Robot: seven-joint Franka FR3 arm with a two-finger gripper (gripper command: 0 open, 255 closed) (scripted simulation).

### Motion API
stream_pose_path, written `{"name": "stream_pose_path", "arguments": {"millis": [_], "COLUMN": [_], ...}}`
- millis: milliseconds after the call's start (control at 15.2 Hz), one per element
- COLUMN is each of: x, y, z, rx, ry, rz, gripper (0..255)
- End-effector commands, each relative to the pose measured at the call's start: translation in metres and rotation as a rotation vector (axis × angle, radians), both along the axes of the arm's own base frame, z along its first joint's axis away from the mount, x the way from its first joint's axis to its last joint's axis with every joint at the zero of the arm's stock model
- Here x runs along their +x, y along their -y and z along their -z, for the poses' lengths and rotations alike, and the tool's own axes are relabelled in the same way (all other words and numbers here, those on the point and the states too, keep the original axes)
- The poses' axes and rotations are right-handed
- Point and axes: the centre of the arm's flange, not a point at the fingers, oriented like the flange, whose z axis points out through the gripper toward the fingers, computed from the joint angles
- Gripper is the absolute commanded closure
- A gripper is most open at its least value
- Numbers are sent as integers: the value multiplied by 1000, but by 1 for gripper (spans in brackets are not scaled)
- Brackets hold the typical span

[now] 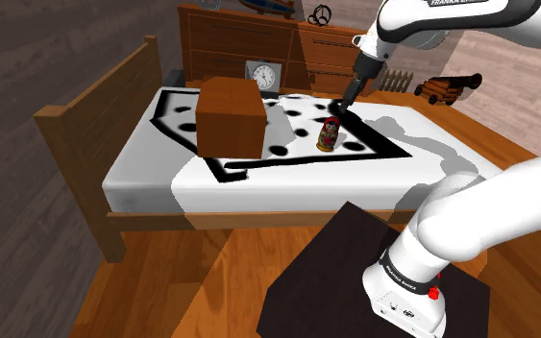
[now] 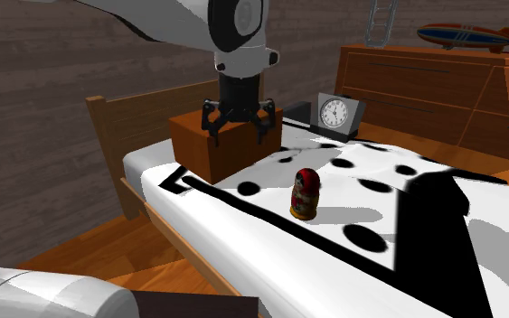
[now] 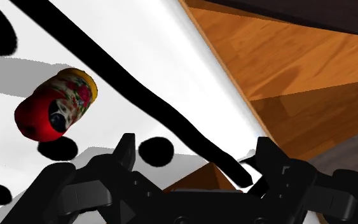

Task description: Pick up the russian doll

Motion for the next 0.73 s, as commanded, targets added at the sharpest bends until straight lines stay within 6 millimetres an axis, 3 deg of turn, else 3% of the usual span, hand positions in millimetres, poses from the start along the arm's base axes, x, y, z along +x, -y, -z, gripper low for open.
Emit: {"name": "stream_pose_path", "arguments": {"millis": [0,660], "x": [6,44], "y": [22,133], "z": [13,75], "rx": [0,11], "ry": [12,67], "rz": [-9,-46], "gripper": [0,0]}}
